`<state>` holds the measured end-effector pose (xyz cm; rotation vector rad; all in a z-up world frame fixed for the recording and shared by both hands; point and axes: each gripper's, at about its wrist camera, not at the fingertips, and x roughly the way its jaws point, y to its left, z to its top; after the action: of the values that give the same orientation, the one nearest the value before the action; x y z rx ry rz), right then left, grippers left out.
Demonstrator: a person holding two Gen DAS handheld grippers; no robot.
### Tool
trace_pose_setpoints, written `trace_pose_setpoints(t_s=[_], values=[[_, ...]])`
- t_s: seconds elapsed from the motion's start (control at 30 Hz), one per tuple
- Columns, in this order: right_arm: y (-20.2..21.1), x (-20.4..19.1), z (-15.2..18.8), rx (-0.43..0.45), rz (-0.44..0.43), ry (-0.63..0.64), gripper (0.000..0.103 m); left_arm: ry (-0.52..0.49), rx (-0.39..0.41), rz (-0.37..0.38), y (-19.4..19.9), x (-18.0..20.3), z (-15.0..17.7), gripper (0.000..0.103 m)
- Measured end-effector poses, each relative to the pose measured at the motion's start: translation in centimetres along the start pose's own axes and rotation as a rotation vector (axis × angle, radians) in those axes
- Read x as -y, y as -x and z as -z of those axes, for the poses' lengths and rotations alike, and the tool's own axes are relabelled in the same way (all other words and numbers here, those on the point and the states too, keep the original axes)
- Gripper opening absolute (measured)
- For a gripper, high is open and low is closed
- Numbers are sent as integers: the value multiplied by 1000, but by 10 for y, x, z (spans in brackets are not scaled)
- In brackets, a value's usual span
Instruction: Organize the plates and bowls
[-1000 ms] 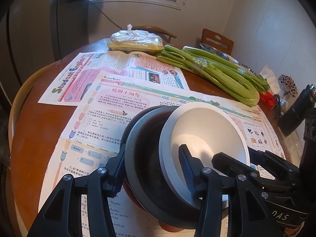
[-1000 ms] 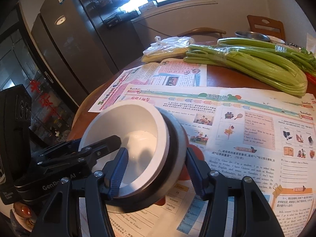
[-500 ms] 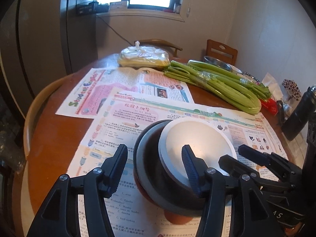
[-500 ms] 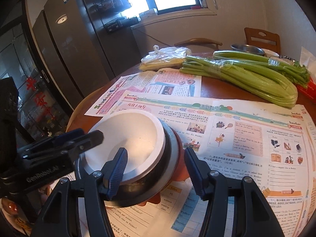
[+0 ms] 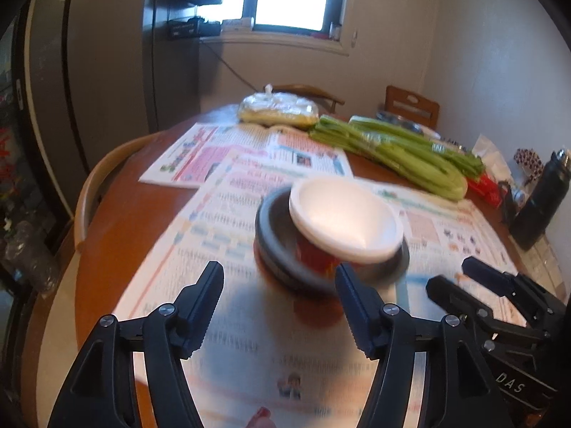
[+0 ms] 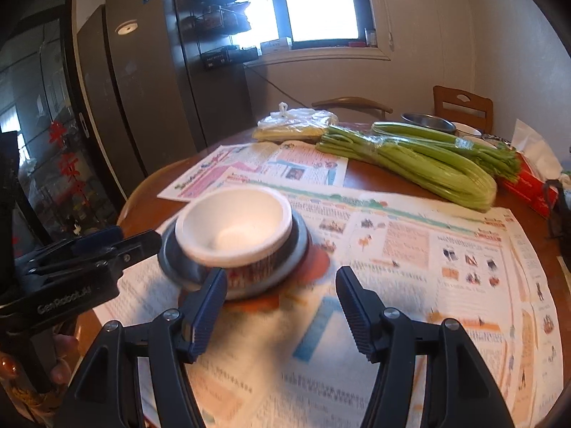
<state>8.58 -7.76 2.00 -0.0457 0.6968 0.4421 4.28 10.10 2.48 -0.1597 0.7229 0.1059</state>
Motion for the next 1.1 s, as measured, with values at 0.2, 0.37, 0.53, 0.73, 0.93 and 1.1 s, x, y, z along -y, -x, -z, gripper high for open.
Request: trace_pose_setpoints(t_s=[0.2,0.37,0.53,0.73,0.93,1.1], values=[[22,2,30,10,34,-26,65,12,-24,-14,13,8,38,71],[38,4,54,10,14,-62,65,-10,-33,-31,18,16,54,72],[44,5,71,-7,45,-69,65,-27,-49,-20,17,21,63,72],[48,11,80,-22,61,-93,66,-42,-61,-22,15,22,67,72],[50,7,80,-16,67,-87,66,-53,-63,-19,15,22,69,72],[49,5,81,-26,64,-86,66,-56,-70,-10,15,23,71,72]])
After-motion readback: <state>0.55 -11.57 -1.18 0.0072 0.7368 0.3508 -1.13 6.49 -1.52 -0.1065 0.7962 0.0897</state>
